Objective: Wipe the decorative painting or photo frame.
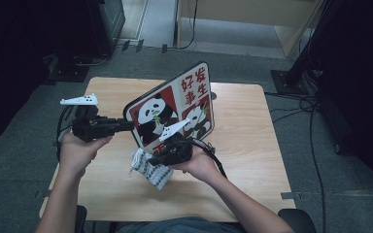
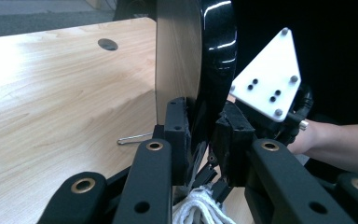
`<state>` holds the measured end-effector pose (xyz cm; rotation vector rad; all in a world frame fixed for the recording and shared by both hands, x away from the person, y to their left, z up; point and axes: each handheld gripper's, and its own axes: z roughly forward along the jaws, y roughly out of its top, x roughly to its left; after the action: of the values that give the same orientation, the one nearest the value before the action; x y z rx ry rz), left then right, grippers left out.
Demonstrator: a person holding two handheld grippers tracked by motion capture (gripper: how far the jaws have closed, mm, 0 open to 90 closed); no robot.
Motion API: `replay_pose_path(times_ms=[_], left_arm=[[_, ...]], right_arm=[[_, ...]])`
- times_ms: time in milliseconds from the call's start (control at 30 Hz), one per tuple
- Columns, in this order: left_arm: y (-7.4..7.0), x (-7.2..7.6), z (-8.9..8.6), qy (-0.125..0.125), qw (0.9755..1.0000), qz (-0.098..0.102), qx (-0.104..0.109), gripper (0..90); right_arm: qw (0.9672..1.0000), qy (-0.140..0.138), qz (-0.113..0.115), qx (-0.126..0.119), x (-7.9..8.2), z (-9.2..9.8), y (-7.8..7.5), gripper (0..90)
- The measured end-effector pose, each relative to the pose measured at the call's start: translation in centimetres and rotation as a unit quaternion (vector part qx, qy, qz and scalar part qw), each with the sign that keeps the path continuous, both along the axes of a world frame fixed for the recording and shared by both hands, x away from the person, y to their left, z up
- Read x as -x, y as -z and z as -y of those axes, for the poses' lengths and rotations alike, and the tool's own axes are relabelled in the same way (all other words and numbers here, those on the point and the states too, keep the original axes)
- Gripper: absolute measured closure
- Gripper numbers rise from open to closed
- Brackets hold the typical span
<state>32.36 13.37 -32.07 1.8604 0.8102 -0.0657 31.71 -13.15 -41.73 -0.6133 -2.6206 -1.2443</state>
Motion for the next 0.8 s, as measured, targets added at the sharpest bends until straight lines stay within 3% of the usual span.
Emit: replay_pose_path(times_ms=[800], left_arm=[[0.1, 0.0, -0.1, 0.000, 1.0000, -0.003, 0.003, 76.6]], right_arm=[[0.9993, -0.001, -0.012, 0.035, 0.6, 0.8, 3.4, 81.2]])
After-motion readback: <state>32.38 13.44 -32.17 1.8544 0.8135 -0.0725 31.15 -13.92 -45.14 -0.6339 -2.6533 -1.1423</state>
